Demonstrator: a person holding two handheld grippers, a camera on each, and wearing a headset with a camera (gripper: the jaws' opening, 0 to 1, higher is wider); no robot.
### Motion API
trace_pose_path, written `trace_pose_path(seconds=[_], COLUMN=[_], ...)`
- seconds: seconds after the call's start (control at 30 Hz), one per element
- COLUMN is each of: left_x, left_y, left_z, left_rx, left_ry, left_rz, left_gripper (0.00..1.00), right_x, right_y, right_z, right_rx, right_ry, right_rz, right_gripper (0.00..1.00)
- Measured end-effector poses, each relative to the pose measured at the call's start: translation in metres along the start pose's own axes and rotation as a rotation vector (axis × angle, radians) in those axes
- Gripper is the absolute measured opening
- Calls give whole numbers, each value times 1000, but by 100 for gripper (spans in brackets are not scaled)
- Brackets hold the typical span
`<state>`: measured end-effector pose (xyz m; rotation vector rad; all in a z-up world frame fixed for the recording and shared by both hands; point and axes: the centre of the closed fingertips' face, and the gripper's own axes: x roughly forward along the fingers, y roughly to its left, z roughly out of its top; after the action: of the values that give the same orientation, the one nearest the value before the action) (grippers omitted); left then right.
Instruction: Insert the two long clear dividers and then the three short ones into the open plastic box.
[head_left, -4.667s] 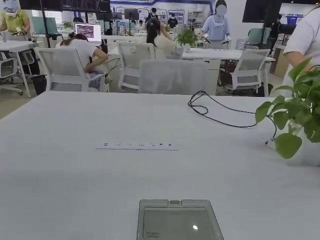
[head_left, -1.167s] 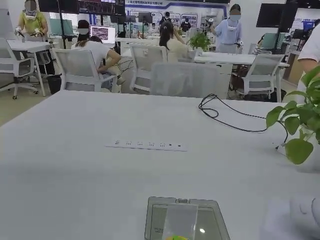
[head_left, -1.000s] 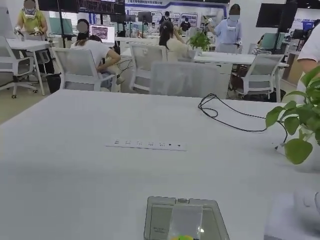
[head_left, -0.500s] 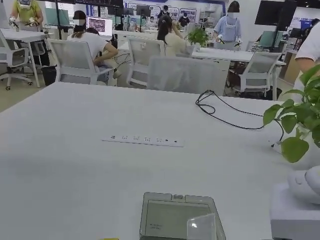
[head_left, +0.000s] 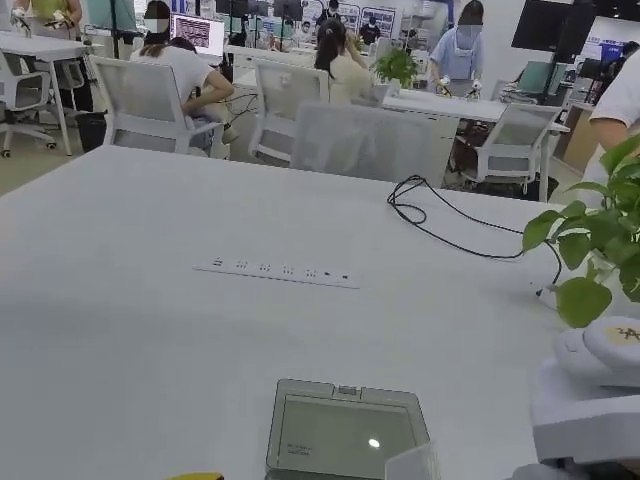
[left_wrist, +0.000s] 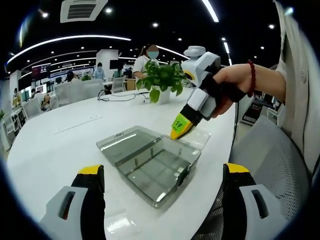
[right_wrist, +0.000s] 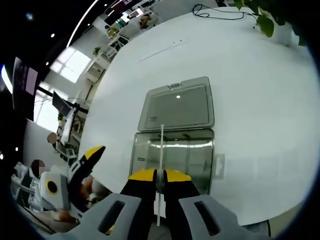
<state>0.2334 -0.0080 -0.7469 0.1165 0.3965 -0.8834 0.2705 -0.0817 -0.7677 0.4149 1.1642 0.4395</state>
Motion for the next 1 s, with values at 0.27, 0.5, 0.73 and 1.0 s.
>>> trace_pose_path(seconds=[0.27,0.5,0.73,1.0], left_x=[2,5,5,6], left_y=[2,3,4,3], left_z=[0,-7,-6,-8], left_rx=[2,8,-5,-10], left_ry=[-1,27,16,27], left_rz=[-2,-4,-4,-7], left_gripper=[100,98,98,97], right_x=[7,14,23,29], right_y=[-13,-20,-27,-31], right_z=[-2,-2,-3,-4], right_rx=[21,47,70,90], right_ry=[55,90,114,135], right_rz=[-42,-56,-62,-61], right_gripper=[7,7,7,7])
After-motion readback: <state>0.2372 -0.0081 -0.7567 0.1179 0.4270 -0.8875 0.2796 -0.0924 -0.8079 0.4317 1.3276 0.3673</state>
